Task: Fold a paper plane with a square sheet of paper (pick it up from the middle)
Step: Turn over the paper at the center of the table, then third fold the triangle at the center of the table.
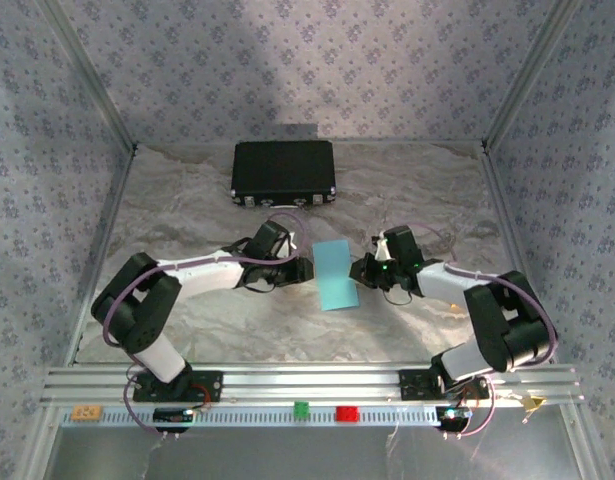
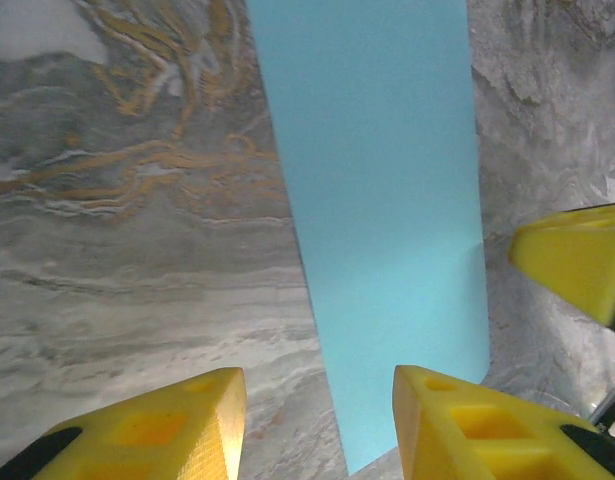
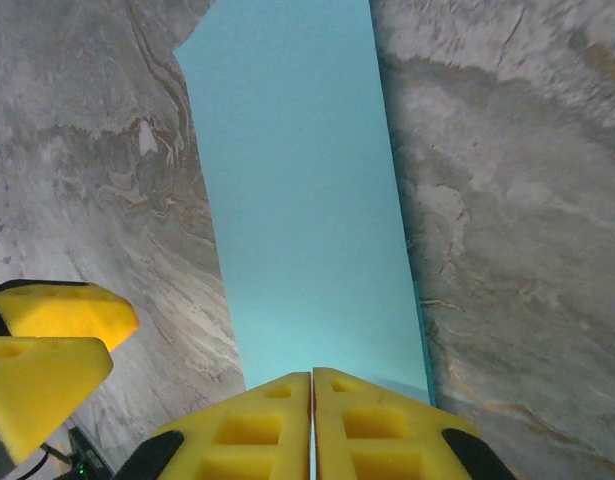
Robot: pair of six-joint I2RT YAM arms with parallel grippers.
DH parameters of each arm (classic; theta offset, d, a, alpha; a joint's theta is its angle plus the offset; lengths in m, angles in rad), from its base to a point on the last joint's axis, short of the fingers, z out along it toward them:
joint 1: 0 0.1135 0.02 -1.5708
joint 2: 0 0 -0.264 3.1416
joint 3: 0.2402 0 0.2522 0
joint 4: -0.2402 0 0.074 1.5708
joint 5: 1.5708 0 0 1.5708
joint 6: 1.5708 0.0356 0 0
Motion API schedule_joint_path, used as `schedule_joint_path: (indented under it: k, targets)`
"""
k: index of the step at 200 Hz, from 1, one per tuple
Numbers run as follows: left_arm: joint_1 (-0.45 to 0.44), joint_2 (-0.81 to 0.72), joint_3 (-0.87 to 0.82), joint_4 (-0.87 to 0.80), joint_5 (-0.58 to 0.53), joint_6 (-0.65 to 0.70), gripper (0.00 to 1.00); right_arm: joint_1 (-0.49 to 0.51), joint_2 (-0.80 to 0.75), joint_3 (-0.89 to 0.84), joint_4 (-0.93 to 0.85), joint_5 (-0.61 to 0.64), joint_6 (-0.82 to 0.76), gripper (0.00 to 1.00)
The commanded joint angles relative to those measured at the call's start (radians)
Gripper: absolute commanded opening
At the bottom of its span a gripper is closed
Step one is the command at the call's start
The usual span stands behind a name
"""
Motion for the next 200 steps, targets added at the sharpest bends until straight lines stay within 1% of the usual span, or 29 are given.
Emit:
schedule_joint_path:
  k: [1, 32, 52, 87, 131, 193, 200]
  targets:
    - [-0.007, 0.022, 0.028, 0.042, 0.044, -0.023, 0.42, -0.012, 0.047, -0.002, 0.027, -0.041, 0.009, 0.09]
    - [-0.007, 0.044, 0.024, 0.074, 0.068, -0.042, 0.42, -0.025, 0.104, -0.037, 0.033, -0.039, 0.027, 0.09]
    - [-0.006, 0.061, 0.025, 0.087, 0.083, -0.05, 0.42, -0.026, 0.125, -0.08, 0.084, -0.042, 0.065, 0.09]
    - [-0.006, 0.091, 0.029, 0.115, 0.106, -0.063, 0.4, -0.019, 0.116, -0.101, 0.093, -0.027, 0.101, 0.09]
    - [-0.008, 0.133, 0.03, 0.157, 0.143, -0.091, 0.33, -0.019, 0.099, -0.097, 0.054, -0.001, 0.103, 0.08]
    - [-0.01, 0.179, 0.031, 0.197, 0.176, -0.117, 0.31, -0.02, 0.105, -0.104, 0.068, 0.003, 0.105, 0.08]
    - [-0.01, 0.183, 0.03, 0.205, 0.183, -0.12, 0.3, -0.02, 0.106, -0.104, 0.068, 0.003, 0.106, 0.08]
